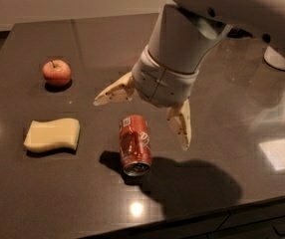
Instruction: Place coke can upright
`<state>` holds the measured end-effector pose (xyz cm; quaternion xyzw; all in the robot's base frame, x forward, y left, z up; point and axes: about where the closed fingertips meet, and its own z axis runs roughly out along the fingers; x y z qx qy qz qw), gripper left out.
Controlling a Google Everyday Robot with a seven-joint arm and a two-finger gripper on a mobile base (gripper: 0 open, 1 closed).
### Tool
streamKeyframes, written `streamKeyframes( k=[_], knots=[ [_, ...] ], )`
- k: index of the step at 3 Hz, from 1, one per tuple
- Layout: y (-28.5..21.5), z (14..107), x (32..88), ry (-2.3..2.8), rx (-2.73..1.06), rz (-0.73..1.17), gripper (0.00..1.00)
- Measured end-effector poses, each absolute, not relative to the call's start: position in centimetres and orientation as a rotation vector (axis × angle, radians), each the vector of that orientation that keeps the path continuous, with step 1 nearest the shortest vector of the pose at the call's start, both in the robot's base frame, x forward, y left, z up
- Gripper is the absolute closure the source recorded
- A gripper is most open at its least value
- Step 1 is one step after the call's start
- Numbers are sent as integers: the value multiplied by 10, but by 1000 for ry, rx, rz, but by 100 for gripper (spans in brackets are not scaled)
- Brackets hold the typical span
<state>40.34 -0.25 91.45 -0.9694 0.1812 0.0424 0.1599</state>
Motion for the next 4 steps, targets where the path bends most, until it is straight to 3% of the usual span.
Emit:
streamKeyframes(
  k=[4],
  knots=[
    [6,868,395,192,-2977,8,0]
  ],
)
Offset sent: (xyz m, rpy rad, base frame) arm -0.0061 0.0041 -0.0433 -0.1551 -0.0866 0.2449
